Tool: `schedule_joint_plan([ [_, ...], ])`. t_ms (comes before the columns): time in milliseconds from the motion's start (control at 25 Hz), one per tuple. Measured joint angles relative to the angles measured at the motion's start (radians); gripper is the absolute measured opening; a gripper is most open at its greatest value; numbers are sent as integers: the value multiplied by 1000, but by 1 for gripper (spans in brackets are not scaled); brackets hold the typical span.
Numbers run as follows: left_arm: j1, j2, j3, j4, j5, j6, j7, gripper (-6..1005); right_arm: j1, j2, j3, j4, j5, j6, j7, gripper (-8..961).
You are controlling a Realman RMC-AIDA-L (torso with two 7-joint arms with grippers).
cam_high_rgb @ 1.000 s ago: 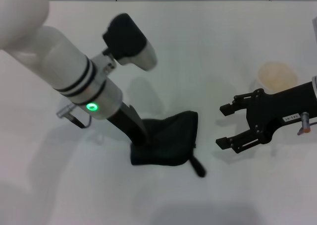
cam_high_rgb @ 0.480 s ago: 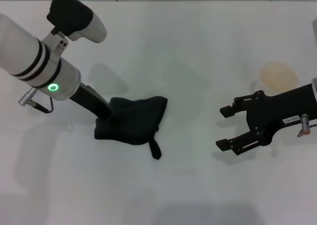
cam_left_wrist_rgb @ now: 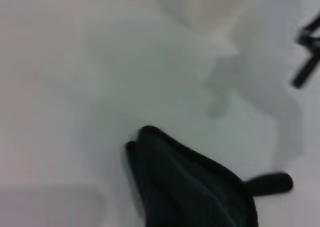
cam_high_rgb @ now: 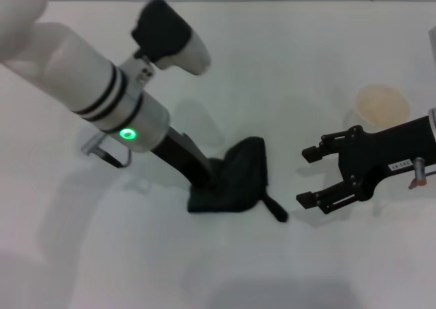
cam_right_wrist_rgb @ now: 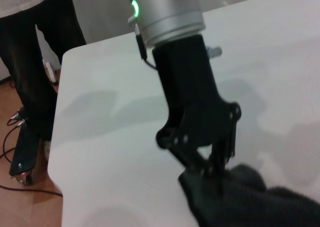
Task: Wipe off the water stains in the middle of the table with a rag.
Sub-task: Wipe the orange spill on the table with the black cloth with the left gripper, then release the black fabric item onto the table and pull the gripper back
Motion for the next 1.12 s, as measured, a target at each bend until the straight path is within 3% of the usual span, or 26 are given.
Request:
schedule_joint_plan([
  [240, 22, 1, 88, 35, -28, -21, -32, 66, -4, -1, 4, -6, 5, -7, 0, 869],
  [600, 156, 12, -109, 153, 79, -7, 3, 65, -6, -3, 11, -5, 5, -7, 0, 869],
  [1120, 208, 11, -144, 183, 37, 17, 106, 77, -4, -5, 17, 2, 5, 2, 0, 869],
])
